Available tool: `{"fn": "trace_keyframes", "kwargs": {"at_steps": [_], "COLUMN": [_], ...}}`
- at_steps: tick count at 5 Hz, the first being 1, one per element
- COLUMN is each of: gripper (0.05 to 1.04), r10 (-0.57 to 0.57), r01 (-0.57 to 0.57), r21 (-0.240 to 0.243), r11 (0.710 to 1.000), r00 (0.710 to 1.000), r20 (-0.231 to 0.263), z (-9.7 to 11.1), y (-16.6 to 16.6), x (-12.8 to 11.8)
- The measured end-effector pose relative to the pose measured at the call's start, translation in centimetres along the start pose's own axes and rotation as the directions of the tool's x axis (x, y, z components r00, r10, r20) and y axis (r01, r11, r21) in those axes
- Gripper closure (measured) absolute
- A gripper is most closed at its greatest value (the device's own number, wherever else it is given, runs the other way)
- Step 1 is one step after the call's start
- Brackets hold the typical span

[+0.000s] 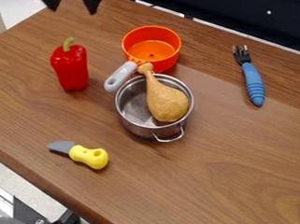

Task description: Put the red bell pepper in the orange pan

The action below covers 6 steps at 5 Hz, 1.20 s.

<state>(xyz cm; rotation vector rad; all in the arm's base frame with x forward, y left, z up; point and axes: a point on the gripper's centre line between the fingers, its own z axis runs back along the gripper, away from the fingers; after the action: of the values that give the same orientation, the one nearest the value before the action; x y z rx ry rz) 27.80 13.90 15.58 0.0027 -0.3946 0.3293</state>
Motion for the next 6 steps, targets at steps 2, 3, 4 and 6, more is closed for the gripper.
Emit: {"fn": "trace_keyframes", "kwargs": {"at_steps": [2, 3, 4, 6], "gripper": [0.084, 0.083, 0.084, 0.084], "r10": [0.056, 0.111, 0.158, 0.204], "r01": [-0.058, -0.112, -0.157, -0.203], "r21": [-0.016, -0.007, 0.017, 0.051], "r11": [0.998, 0.994, 0.987, 0.978], "r00": [0.992, 0.99, 0.987, 0.979], "r20": [-0.112, -0.085, -0.044, -0.001], "z": [-2.3, -2.8, -3.8, -4.2], "y": [-0.4, -0.5, -0.5, -0.1], "x": [-4.0, -4.4, -4.8, -4.5]}}
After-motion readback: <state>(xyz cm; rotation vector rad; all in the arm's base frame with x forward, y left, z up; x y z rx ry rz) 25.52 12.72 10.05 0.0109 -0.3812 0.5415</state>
